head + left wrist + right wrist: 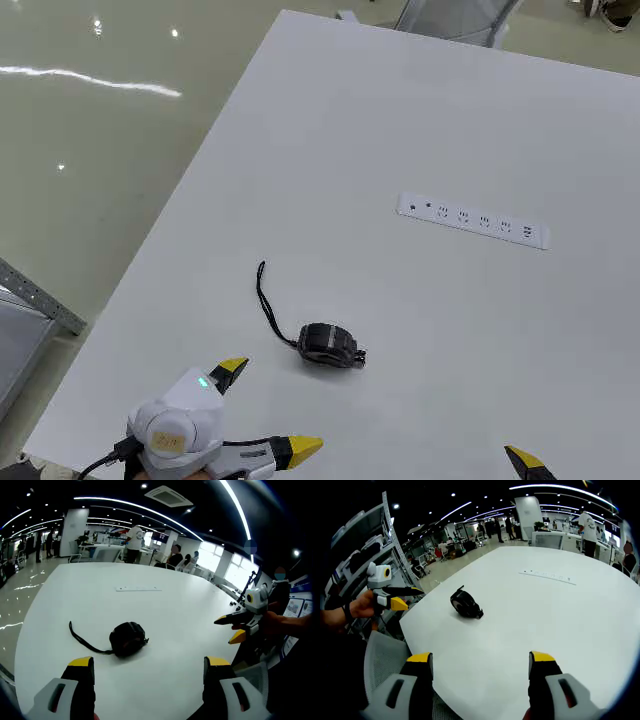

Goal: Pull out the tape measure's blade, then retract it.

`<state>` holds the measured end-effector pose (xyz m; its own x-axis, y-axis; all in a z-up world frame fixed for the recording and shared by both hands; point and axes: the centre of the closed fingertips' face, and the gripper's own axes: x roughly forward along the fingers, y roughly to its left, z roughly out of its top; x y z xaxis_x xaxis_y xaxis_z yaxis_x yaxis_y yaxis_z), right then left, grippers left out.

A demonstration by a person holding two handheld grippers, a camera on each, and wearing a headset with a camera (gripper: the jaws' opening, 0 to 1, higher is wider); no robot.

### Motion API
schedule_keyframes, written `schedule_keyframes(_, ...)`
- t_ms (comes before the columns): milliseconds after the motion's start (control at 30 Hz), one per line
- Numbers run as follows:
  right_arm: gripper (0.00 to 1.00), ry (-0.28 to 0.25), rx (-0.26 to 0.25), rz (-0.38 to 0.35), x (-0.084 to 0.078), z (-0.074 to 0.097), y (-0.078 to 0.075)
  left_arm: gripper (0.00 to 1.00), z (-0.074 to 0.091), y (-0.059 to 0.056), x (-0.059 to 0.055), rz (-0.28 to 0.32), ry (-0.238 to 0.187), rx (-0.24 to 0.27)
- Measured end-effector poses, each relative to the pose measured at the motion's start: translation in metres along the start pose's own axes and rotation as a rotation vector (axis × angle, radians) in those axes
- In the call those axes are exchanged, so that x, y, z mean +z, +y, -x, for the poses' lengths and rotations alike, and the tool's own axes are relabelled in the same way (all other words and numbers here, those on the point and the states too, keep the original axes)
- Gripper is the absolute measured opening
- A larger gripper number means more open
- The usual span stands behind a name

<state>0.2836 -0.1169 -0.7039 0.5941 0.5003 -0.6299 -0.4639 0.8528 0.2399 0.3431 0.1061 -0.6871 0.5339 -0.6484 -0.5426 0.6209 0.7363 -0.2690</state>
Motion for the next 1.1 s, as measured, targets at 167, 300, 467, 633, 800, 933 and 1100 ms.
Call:
schedule_keyframes(167,0.78,0.018,0.011,0.0,-0.003,-0.001,0.003,0.87,0.0,0.0,-0.001,0.002,0.007,0.0)
schedule_keyframes(300,0.78,0.042,0.014,0.0,-0.007,-0.001,0.004,0.87,0.0,0.0,-0.001,0.0,0.006,-0.001)
schedule_keyframes(467,0.78,0.048,0.023,0.001,-0.01,-0.003,0.005,0.87,0.002,0.003,-0.002,-0.001,0.011,0.004)
schedule_keyframes(633,0.78,0.051,0.025,0.003,-0.01,-0.004,0.005,0.87,0.003,0.004,-0.005,0.004,0.013,0.007)
schedule_keyframes(800,0.78,0.047,0.021,0.003,-0.009,-0.003,0.003,0.87,0.003,0.005,-0.005,0.005,0.015,0.009)
schedule_keyframes(933,0.77,0.051,0.024,0.009,-0.011,-0.003,0.003,0.87,0.002,0.004,-0.005,0.01,0.015,0.007)
schedule_keyframes(1100,0.76,0.053,0.024,0.011,-0.012,-0.004,0.002,0.86,0.002,0.004,-0.005,0.01,0.015,0.007)
